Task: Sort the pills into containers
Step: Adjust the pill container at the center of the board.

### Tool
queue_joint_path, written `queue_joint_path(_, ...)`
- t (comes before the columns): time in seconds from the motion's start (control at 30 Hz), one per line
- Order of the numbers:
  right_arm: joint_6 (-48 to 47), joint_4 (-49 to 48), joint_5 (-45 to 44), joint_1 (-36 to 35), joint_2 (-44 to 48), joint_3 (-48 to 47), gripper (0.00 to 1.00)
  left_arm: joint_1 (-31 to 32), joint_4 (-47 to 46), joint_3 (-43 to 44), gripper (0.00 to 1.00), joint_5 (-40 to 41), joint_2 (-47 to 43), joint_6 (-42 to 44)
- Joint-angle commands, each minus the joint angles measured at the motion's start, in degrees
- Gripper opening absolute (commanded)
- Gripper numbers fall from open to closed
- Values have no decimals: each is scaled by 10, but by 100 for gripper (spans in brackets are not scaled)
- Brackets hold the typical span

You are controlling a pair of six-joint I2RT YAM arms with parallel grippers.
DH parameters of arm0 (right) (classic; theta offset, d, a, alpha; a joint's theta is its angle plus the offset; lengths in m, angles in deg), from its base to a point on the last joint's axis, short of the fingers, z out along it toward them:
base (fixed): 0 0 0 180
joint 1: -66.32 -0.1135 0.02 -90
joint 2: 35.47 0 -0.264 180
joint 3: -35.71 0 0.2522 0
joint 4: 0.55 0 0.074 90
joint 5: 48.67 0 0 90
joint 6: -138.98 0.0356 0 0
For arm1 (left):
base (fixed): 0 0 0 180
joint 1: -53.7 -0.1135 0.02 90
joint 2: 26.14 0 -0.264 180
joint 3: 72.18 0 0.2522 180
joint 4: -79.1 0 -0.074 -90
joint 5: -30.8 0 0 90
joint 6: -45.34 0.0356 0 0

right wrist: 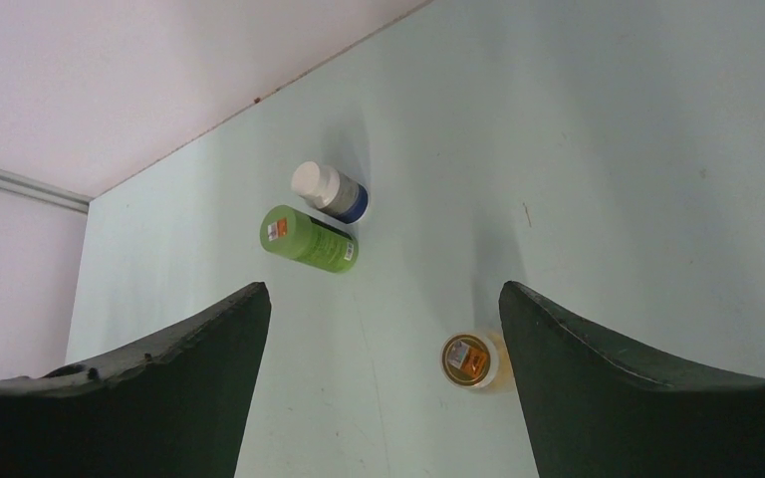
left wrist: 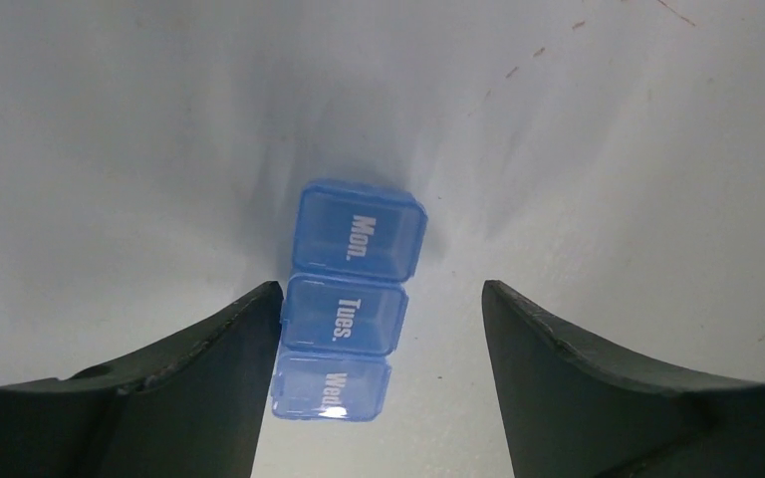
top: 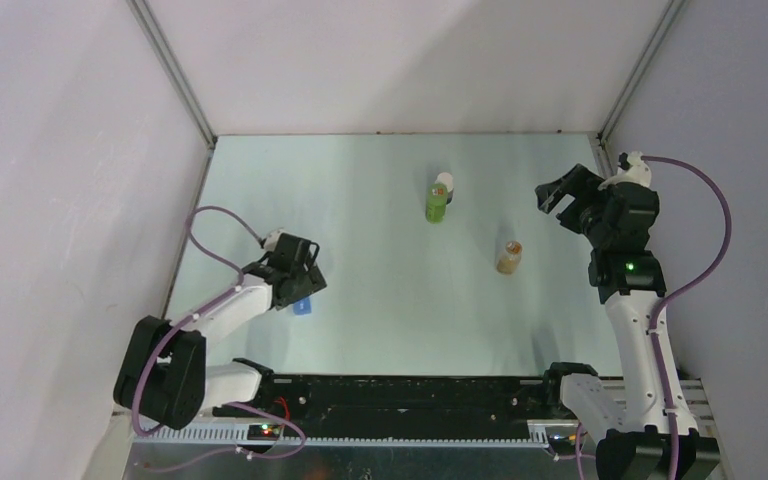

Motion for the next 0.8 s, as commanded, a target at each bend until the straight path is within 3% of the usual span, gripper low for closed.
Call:
queue_joint_path(0.0,-3,-15,4,-4,7,-1,89,28,-29,-5,77,11,6,-41)
queue_joint_path(0.2,3,-13,15,-5,4,-1,88,65,-34,9,73,7,24,-108)
queue_joint_path(0.47,-19,-11,114,-30,-17,-16,87,87,-20,86,86,48,61,-113)
queue_joint_path(0.63,-80,-26,109,-186,-28,-22,92,86,21,112,98,92,24,-90)
queue_joint_path(0.77,-100,-60,94,-312,-59,-25,94,84,66,126,99,135,-32,-82)
